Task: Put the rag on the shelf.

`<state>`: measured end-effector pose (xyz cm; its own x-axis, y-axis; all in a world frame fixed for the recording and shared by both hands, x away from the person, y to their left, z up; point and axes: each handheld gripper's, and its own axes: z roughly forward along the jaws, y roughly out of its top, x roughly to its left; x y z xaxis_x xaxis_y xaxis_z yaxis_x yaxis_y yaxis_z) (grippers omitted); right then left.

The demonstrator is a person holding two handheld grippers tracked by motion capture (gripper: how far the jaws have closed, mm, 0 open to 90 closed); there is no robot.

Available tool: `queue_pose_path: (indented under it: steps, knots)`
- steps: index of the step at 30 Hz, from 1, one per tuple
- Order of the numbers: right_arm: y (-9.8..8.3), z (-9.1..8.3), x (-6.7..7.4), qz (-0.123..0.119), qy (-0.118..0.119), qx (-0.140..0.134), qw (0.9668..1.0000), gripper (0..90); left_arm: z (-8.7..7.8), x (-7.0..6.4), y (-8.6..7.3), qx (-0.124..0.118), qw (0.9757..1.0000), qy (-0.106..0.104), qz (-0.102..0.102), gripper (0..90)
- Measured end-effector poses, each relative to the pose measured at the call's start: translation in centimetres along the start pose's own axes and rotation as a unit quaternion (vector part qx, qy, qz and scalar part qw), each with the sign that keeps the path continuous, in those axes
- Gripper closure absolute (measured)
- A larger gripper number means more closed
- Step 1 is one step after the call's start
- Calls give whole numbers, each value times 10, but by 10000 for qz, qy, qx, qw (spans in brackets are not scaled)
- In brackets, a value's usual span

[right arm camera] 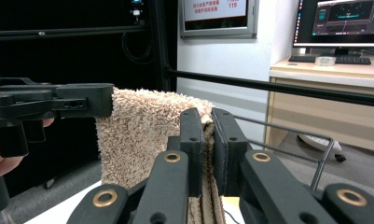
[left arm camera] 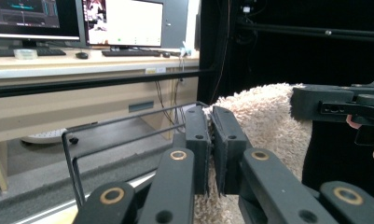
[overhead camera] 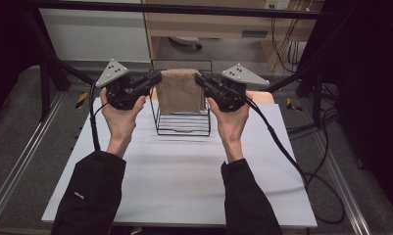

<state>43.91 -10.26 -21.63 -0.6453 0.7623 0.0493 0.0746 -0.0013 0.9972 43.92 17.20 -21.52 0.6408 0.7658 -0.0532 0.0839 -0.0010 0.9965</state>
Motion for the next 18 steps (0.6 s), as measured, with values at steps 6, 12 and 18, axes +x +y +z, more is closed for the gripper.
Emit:
queue_pose_path:
  steps: [6,12,18]
  knots:
    - [12,3,-1,-40,-41,-77,10000,837,4,2,11,-83,10000,-5,6,855]
    - [24,7,-5,-69,-95,-160,9998,838,9,3,24,-152,9999,47,61,854]
    - [34,11,-7,-111,-137,-234,9996,838,12,5,36,-217,9997,99,109,854]
